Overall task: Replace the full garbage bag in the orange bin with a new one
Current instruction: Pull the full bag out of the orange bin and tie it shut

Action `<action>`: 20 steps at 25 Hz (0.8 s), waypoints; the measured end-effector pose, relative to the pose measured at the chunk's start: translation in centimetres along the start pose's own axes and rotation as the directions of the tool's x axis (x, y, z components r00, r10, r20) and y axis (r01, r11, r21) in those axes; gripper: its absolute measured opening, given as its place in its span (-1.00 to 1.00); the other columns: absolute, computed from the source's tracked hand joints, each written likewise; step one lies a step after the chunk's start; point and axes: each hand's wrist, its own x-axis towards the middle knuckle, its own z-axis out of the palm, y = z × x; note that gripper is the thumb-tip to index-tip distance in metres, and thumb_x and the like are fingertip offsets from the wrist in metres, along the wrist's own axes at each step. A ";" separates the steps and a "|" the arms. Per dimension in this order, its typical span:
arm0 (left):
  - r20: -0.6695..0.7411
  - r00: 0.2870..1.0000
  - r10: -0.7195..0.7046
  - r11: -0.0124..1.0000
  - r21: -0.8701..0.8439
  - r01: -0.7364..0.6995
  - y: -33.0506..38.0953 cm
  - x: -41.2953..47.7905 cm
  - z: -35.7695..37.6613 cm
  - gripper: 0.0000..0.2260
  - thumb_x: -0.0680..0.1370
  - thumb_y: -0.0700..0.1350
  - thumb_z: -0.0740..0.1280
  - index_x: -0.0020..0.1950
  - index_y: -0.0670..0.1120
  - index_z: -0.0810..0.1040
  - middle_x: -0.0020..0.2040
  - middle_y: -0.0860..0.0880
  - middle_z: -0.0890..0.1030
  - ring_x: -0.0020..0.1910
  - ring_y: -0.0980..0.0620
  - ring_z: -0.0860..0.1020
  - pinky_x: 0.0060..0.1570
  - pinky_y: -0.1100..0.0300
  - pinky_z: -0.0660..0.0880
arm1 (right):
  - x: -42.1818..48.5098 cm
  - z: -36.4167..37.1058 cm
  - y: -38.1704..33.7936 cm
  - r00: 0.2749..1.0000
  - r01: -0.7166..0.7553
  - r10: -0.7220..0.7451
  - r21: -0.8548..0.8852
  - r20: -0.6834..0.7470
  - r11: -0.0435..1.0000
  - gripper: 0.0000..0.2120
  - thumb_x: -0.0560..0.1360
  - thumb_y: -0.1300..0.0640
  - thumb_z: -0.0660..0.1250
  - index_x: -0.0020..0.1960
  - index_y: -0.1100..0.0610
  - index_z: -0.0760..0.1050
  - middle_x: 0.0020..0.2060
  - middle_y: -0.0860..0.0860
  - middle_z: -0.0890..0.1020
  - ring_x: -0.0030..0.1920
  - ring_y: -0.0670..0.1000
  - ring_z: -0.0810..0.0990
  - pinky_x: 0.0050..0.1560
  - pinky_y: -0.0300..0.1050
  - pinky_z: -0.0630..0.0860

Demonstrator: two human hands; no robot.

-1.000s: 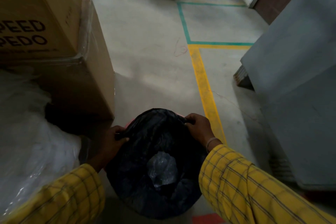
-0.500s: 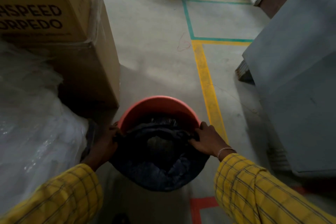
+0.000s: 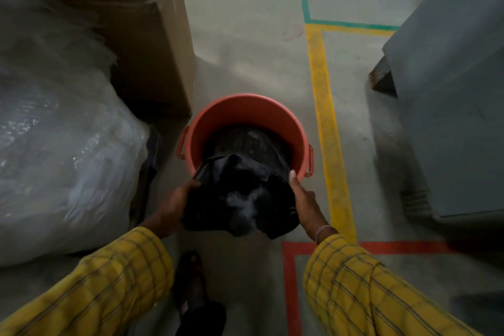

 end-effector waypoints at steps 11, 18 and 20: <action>0.101 0.964 0.247 0.953 0.152 -0.261 -2.4 -4.0 7.8 -0.77 0.35 0.01 0.38 -0.25 -0.15 0.66 -0.25 -0.20 0.65 -0.20 -0.07 0.57 -0.19 -0.06 0.54 | -5.7 8.3 -3.1 0.936 -0.287 0.152 0.435 0.318 0.853 -0.72 0.45 -0.06 0.50 -0.12 0.18 0.64 -0.36 0.09 0.69 -0.46 0.09 0.63 -0.47 -0.09 0.58; 0.612 0.626 0.483 0.314 0.546 -0.777 2.4 -10.1 6.7 -0.82 0.41 -0.09 0.26 -0.13 -0.07 0.64 -0.09 -0.02 0.71 -0.08 -0.01 0.66 -0.13 0.13 0.56 | -1.6 8.6 -6.0 0.993 -0.018 -0.012 0.255 0.114 0.967 -0.20 0.09 0.20 0.56 0.31 0.24 0.43 0.14 0.23 0.65 0.09 0.21 0.68 0.07 0.09 0.67; 0.527 0.660 0.535 0.497 0.436 -0.750 4.0 -9.9 4.2 -0.83 0.47 -0.09 0.29 -0.05 -0.04 0.66 -0.07 0.04 0.72 -0.06 0.10 0.67 -0.03 0.12 0.58 | -3.7 6.1 -8.9 0.944 0.329 -0.318 -0.246 0.086 0.912 -0.42 0.30 0.23 0.46 0.29 0.14 0.40 0.15 0.18 0.59 0.12 0.21 0.61 0.11 0.09 0.59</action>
